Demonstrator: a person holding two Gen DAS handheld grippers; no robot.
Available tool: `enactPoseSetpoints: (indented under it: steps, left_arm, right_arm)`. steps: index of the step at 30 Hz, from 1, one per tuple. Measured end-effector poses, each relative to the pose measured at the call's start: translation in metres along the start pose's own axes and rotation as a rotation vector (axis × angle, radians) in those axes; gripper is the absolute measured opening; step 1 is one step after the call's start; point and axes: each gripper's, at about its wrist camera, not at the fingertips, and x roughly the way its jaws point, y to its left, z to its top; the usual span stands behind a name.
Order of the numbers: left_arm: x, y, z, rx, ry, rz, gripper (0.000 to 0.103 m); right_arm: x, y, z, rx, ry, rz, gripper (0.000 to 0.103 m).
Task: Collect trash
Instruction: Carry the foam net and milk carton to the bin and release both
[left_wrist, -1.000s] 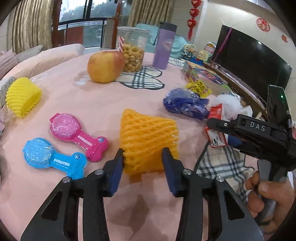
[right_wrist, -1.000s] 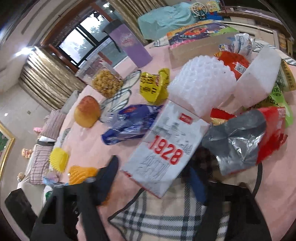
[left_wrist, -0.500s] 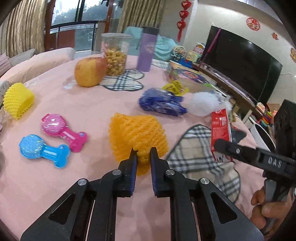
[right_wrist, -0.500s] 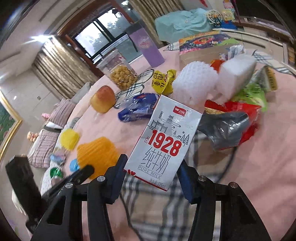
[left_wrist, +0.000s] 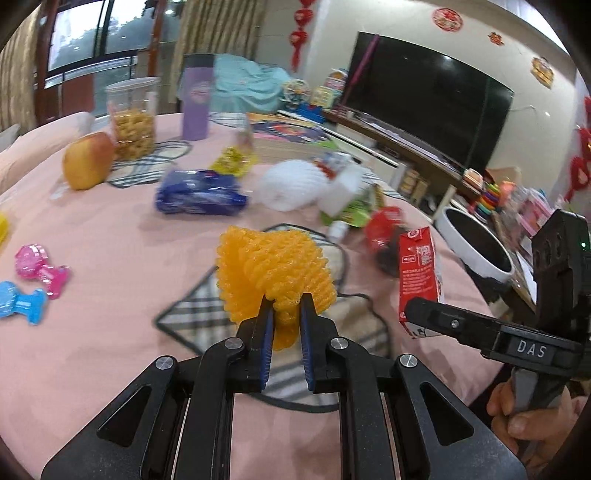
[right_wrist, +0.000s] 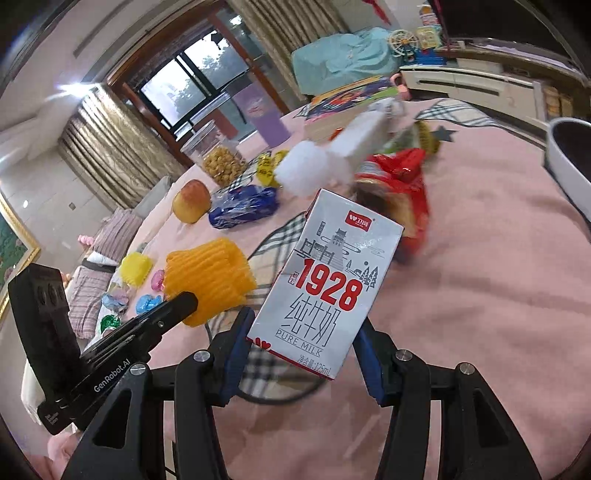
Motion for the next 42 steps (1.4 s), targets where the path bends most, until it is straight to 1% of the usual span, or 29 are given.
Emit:
enactPoseSetpoints:
  steps: [10,18,32,42]
  left_arm:
    - [0.015,-0.059,0.000,0.081,0.035,-0.098,0.012]
    - [0.030,-0.104,0.010,0.144,0.047,-0.171,0.012]
    - [0.059,-0.164,0.029,0.206,0.065,-0.247,0.012]
    - [0.078,-0.203,0.048,0.249,0.060,-0.281,0.012]
  right_arm:
    - [-0.040,-0.055,-0.003,0.083,-0.059,-0.076,0.054]
    - [-0.070,-0.091,0.002,0.130,-0.112,-0.136,0.054]
    - [-0.111,-0.140,0.015,0.187,-0.175,-0.220,0.054]
    - [-0.132,-0.173,0.037,0.207,-0.210,-0.270,0.054]
